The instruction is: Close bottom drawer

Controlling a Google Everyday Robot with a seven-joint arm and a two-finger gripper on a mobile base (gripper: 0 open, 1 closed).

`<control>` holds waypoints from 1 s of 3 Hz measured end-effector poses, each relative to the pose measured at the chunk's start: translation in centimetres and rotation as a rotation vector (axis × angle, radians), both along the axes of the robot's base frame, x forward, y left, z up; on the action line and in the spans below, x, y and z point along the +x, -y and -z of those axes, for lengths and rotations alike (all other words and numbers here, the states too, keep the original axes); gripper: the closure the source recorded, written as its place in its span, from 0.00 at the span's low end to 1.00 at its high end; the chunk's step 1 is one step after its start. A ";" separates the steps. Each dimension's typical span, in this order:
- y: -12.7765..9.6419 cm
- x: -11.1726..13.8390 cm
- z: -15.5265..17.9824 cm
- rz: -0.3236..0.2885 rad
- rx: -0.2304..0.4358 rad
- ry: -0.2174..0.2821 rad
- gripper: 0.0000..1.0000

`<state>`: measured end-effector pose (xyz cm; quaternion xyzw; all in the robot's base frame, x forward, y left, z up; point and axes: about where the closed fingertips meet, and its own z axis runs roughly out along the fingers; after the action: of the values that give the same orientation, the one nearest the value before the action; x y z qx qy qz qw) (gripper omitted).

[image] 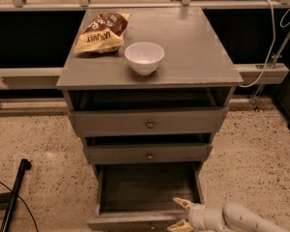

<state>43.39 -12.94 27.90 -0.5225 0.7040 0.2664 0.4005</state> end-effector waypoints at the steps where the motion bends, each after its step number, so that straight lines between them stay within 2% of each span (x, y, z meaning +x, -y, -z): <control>1: 0.0 -1.1 3.7 -0.024 0.038 -0.008 0.47; 2: -0.2 -2.4 5.8 -0.053 0.073 -0.016 0.71; 3: -0.6 -4.8 9.5 -0.056 0.061 -0.050 0.99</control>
Offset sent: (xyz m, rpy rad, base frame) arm -0.0379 -0.0002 -0.0816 0.1082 0.0226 0.0808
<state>38.61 -12.32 18.42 -0.5226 0.6906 0.3118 0.3908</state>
